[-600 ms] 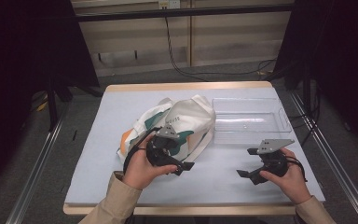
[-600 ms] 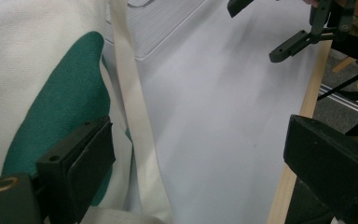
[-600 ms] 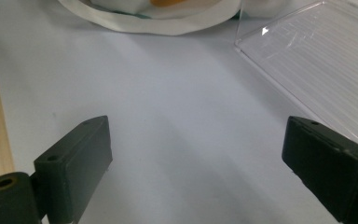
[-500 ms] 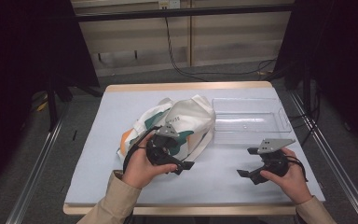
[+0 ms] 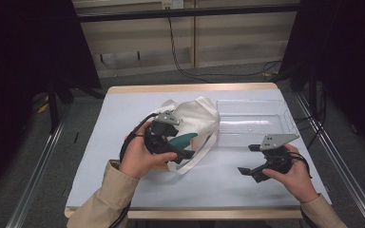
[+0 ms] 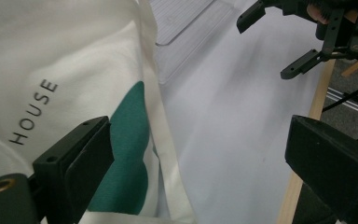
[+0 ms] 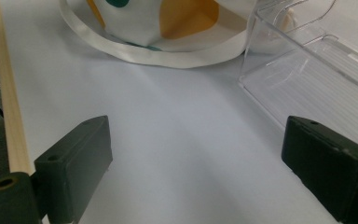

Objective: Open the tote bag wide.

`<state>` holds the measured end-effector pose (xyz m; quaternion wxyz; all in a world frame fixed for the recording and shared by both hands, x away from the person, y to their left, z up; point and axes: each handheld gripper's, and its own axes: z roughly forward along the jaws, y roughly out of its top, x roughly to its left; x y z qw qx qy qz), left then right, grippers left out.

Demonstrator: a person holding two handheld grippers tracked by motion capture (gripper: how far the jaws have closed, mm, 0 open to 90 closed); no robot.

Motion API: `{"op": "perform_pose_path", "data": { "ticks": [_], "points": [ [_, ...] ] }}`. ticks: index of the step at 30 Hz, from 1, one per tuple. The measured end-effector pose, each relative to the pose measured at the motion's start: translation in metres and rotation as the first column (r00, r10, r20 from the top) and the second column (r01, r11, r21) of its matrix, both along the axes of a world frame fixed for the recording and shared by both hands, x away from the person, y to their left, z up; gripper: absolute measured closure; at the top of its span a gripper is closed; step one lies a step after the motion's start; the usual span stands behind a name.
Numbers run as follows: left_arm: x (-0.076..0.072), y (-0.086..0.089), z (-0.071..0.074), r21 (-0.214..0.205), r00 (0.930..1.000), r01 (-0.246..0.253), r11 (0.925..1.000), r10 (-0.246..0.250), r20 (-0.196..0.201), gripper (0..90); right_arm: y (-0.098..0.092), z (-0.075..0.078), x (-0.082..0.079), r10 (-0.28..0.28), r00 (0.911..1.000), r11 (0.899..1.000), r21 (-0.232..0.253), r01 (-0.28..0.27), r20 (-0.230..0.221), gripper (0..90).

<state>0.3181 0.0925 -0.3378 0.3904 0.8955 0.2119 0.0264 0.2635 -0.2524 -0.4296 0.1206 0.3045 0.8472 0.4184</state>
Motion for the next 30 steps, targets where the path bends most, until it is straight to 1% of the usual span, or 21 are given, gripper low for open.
{"op": "perform_pose_path", "data": {
  "ticks": [2, 3, 4, 6, 7, 8, 9, 10, 12, 13, 14, 16, 17, 19, 21, 24, 25, 26, 28, 29, 30],
  "points": [
    [0.003, 0.002, 0.004, -0.001, 1.0000, -0.010, 1.0000, 0.010, 0.002, 7.8, 0.003, 0.002, 0.003, 0.001, 1.0000, 1.000, -0.010, -0.001, 0.009, 8.9],
    [0.006, 0.003, 0.005, 0.009, 0.9999, -0.015, 0.9999, 0.015, 0.006, 7.8, 0.003, 0.002, 0.003, 0.001, 1.0000, 1.000, -0.010, -0.001, 0.009, 8.9],
    [0.011, 0.005, 0.008, 0.006, 0.9996, -0.027, 0.9996, 0.027, 0.004, 7.8, 0.006, 0.005, 0.007, 0.020, 0.9998, 1.000, -0.012, -0.020, 0.010, 8.9],
    [0.013, 0.006, 0.009, 0.005, 0.9995, -0.031, 0.9995, 0.031, 0.003, 7.8, 0.008, 0.008, 0.011, 0.030, 0.9995, 1.000, 0.006, -0.030, 0.001, 8.9],
    [0.017, 0.007, 0.013, 0.001, 0.9993, -0.036, 0.9993, 0.036, 0.009, 7.8, 0.009, 0.011, 0.013, 0.033, 0.9994, 0.999, 0.006, -0.033, 0.007, 8.9],
    [0.017, 0.007, 0.013, 0.001, 0.9993, -0.036, 0.9993, 0.036, 0.009, 7.8, 0.009, 0.011, 0.013, 0.033, 0.9994, 0.999, 0.006, -0.033, 0.007, 8.9],
    [0.021, 0.008, 0.016, 0.003, 0.9988, -0.047, 0.9989, 0.047, 0.015, 7.8, 0.012, 0.014, 0.016, 0.041, 0.9991, 0.999, 0.002, -0.041, 0.011, 8.9],
    [0.021, 0.008, 0.016, 0.003, 0.9988, -0.047, 0.9989, 0.047, 0.015, 7.8, 0.012, 0.014, 0.016, 0.041, 0.9991, 0.999, 0.002, -0.041, 0.011, 8.9],
    [0.027, 0.010, 0.019, 0.016, 0.9981, -0.056, 0.9983, 0.056, 0.025, 7.8, 0.016, 0.017, 0.020, 0.049, 0.9987, 0.999, -0.007, -0.049, 0.015, 9.0],
    [0.028, 0.011, 0.019, 0.012, 0.9976, -0.065, 0.9978, 0.065, 0.022, 7.8, 0.020, 0.020, 0.024, 0.066, 0.9977, 0.998, -0.019, -0.065, 0.017, 9.0],
    [0.030, 0.012, 0.020, 0.013, 0.9972, -0.071, 0.9974, 0.071, 0.024, 7.8, 0.020, 0.020, 0.024, 0.066, 0.9977, 0.998, -0.019, -0.065, 0.017, 9.0],
    [0.035, 0.015, 0.020, 0.007, 0.9969, -0.076, 0.9971, 0.076, 0.019, 7.8, 0.023, 0.024, 0.028, 0.070, 0.9975, 0.998, -0.005, -0.070, 0.010, 9.0],
    [0.039, 0.019, 0.021, 0.008, 0.9962, -0.085, 0.9964, 0.085, 0.021, 7.8, 0.026, 0.028, 0.032, 0.082, 0.9965, 0.997, -0.009, -0.082, 0.016, 9.0],
    [0.041, 0.020, 0.021, 0.011, 0.9951, -0.096, 0.9954, 0.095, 0.025, 7.8, 0.028, 0.031, 0.034, 0.082, 0.9965, 0.997, -0.010, -0.081, 0.019, 9.0],
    [0.046, 0.025, 0.021, 0.009, 0.9946, -0.101, 0.9948, 0.101, 0.022, 7.8, 0.030, 0.035, 0.039, 0.087, 0.9959, 0.996, -0.016, -0.087, 0.023, 9.0],
    [0.052, 0.029, 0.021, 0.013, 0.9927, -0.119, 0.9928, 0.119, 0.018, 7.9, 0.033, 0.038, 0.044, 0.087, 0.9960, 0.996, -0.003, -0.087, 0.021, 9.0],
    [0.055, 0.032, 0.020, 0.018, 0.9924, -0.122, 0.9924, 0.122, 0.018, 8.0, 0.034, 0.040, 0.048, 0.088, 0.9958, 0.996, -0.012, -0.088, 0.023, 9.0],
    [0.060, 0.035, 0.019, 0.011, 0.9899, -0.141, 0.9899, 0.141, 0.007, 8.1, 0.035, 0.041, 0.051, 0.084, 0.9962, 0.996, -0.011, -0.084, 0.023, 9.0],
    [0.063, 0.037, 0.018, 0.017, 0.9906, -0.136, 0.9905, 0.136, 0.007, 8.3, 0.036, 0.041, 0.053, 0.085, 0.9962, 0.996, -0.003, -0.085, 0.022, 9.0],
    [0.066, 0.038, 0.018, 0.011, 0.9904, -0.138, 0.9904, 0.138, -0.004, 8.3, 0.036, 0.042, 0.056, 0.085, 0.9962, 0.996, -0.006, -0.085, 0.020, 9.0],
    [0.067, 0.039, 0.017, 0.020, 0.9905, -0.138, 0.9903, 0.138, -0.002, 8.4, 0.037, 0.042, 0.059, 0.081, 0.9965, 0.997, -0.004, -0.081, 0.020, 9.0]
  ]
}}
